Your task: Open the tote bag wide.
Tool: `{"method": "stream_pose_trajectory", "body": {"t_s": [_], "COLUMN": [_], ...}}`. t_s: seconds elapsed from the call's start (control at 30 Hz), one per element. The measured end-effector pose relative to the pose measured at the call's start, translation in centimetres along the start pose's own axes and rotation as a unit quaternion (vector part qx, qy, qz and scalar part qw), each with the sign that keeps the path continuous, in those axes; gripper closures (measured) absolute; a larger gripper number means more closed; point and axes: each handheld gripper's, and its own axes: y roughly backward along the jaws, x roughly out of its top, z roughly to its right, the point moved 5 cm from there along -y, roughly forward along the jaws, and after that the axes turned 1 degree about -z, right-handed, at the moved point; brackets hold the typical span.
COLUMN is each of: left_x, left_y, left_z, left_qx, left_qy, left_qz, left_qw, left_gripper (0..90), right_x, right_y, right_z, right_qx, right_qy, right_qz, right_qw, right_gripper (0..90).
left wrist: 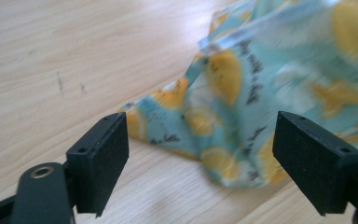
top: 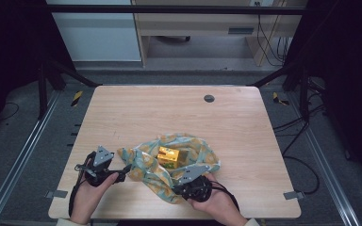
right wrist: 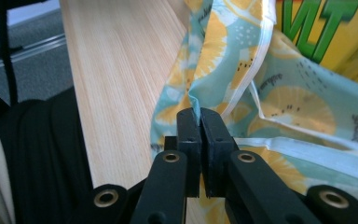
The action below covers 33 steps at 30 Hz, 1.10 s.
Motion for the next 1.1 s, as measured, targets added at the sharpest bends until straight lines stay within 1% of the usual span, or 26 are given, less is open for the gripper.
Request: {"method": "stream_pose_trajectory", "body": {"t_s": [0.07,0.13,0.17,0.27,0.37,0.4,0.47,0.5,0.53,0.6,0.63,0.67,0.7,0.73,0.77,0.83,0.87,0.9,0.97,1.0,1.1], "left_x": [0.8,1.7,2.2,3.1,3.8,3.9,4.0,4.1,4.1,4.1,4.0,3.9,3.7,3.6,3.4,3.0,2.8,2.6,2.4,2.4,1.9], "left_y": [0.4,0.5,0.6,0.5,0.1,-0.2,-0.6,-1.0,-1.3,-1.9,-2.3,-2.5,-2.7,-2.9,-3.0,-3.3,-3.5,-3.6,-3.8,-3.8,-3.3], "left_z": [0.8,1.7,2.4,3.7,4.8,5.2,5.7,6.0,6.3,6.6,6.7,6.8,6.8,6.8,6.8,6.7,6.6,6.6,6.6,6.6,6.8], "left_qx": [-0.017,-0.025,-0.032,-0.054,-0.06,-0.065,-0.066,-0.069,-0.073,-0.072,-0.062,-0.059,-0.057,-0.054,-0.058,-0.064,-0.07,-0.076,-0.081,-0.084,-0.089], "left_qy": [-0.003,-0.016,-0.023,-0.029,-0.033,-0.033,-0.039,-0.037,-0.037,-0.042,-0.049,-0.051,-0.054,-0.057,-0.058,-0.063,-0.066,-0.066,-0.066,-0.065,-0.067], "left_qz": [0.007,0.015,0.016,0.017,0.014,0.012,0.007,0.006,0.001,-0.01,-0.016,-0.02,-0.027,-0.029,-0.03,-0.036,-0.038,-0.04,-0.041,-0.04,-0.041], "left_qw": [0.9998,0.9994,0.9991,0.998,0.9976,0.9973,0.9971,0.9969,0.9967,0.9964,0.9968,0.9967,0.9965,0.9965,0.9962,0.9953,0.9946,0.9941,0.9936,0.9936,0.9929], "left_gripper": [20.1,20.1,20.1,20.0,18.4,18.2,17.7,17.5,17.1,18.5,22.1,31.2,34.9,40.8,49.7,61.6,71.5,77.2,86.7,89.7,90.0], "right_x": [-0.3,-0.4,-0.4,-0.4,-0.4,-0.5,-0.5,-0.5,-0.5,-0.5,-0.5,-0.5,-0.5,-0.5,-0.5,-0.5,-0.5,-0.4,-0.4,-0.3,-0.2], "right_y": [-0.2,-0.4,-0.4,-0.6,-0.7,-0.7,-0.7,-0.7,-0.7,-0.8,-0.8,-0.8,-0.8,-0.8,-0.8,-0.8,-0.8,-0.7,-0.7,-0.6,-0.1], "right_z": [0.1,0.2,0.2,0.2,0.0,0.0,0.0,0.0,-0.1,-0.1,-0.2,-0.2,-0.2,-0.2,-0.2,-0.2,-0.2,-0.2,-0.2,-0.1,-0.1], "right_qx": [-0.003,-0.002,-0.002,-0.004,-0.004,-0.004,-0.004,-0.004,-0.002,0.0,0.0,0.001,0.001,0.001,0.001,0.001,0.001,0.001,0.001,-0.001,-0.01], "right_qy": [0.0,-0.002,-0.001,-0.001,0.001,0.0,0.002,0.002,0.001,0.001,0.0,0.0,0.001,0.002,0.001,0.001,-0.001,-0.002,-0.001,0.0,-0.004], "right_qz": [-0.007,-0.008,-0.008,-0.009,-0.009,-0.009,-0.01,-0.011,-0.01,-0.01,-0.01,-0.009,-0.009,-0.009,-0.009,-0.008,-0.007,-0.006,-0.002,0.0,0.001], "right_qw": [1.0,1.0,1.0,0.9999,1.0,1.0,0.9999,0.9999,0.9999,1.0,1.0,1.0,1.0,1.0,1.0,1.0,1.0,1.0,1.0,1.0,0.9999], "right_gripper": [88.0,87.8,87.7,87.1,86.8,86.8,86.8,86.8,86.9,86.9,86.8,86.8,86.8,86.8,86.7,86.5,86.4,86.1,85.0,83.2,76.1]}}
